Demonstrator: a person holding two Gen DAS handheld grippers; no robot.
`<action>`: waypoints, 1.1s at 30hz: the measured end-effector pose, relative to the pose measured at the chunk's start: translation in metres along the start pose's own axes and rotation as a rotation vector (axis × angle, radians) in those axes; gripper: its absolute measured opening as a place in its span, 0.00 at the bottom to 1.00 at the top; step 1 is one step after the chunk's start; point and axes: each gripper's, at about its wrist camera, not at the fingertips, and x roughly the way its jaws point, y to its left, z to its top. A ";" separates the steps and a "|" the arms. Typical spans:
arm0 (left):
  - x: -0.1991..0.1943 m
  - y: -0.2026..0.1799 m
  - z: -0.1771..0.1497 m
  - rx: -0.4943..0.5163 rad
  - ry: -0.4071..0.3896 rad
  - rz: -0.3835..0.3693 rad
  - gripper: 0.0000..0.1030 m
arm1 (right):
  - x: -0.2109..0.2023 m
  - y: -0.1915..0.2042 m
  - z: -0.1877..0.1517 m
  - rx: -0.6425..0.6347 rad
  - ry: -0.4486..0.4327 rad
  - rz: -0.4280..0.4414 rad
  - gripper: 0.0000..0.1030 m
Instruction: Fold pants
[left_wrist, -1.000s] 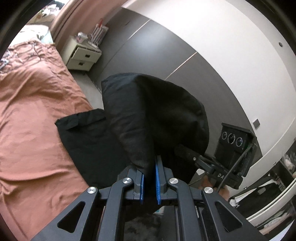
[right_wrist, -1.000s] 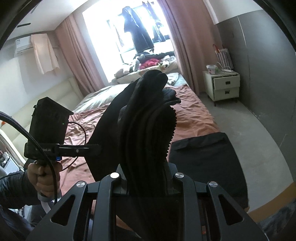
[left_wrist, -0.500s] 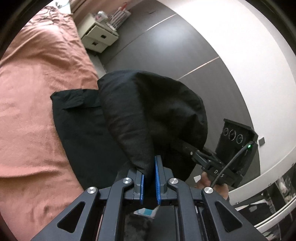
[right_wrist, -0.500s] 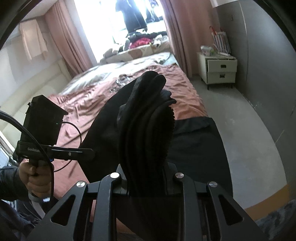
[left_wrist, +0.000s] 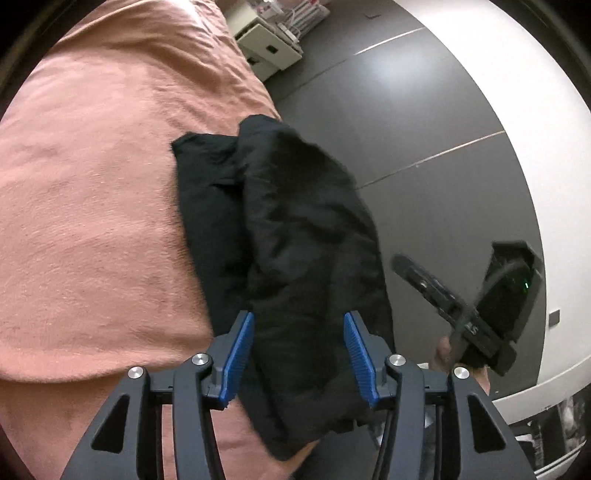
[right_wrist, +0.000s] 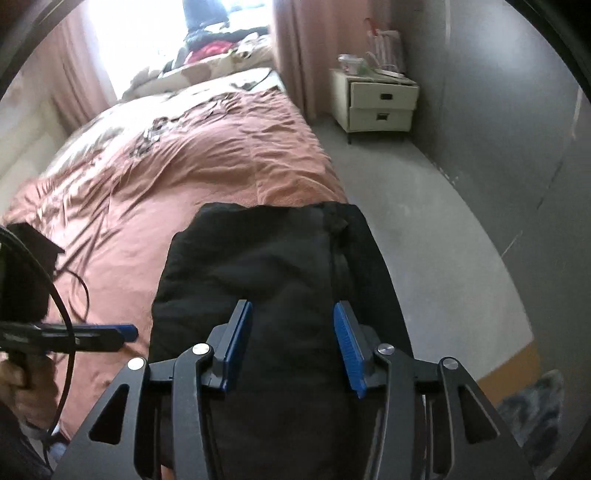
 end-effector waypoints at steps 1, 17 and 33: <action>0.000 0.002 0.002 -0.002 -0.006 0.001 0.51 | -0.006 0.000 -0.004 0.008 -0.008 -0.005 0.43; 0.029 0.012 0.070 0.049 -0.044 0.022 0.51 | -0.091 -0.016 -0.130 0.273 -0.081 0.065 0.43; 0.048 0.033 0.103 -0.005 -0.111 0.015 0.06 | -0.066 -0.001 -0.177 0.381 -0.115 0.109 0.34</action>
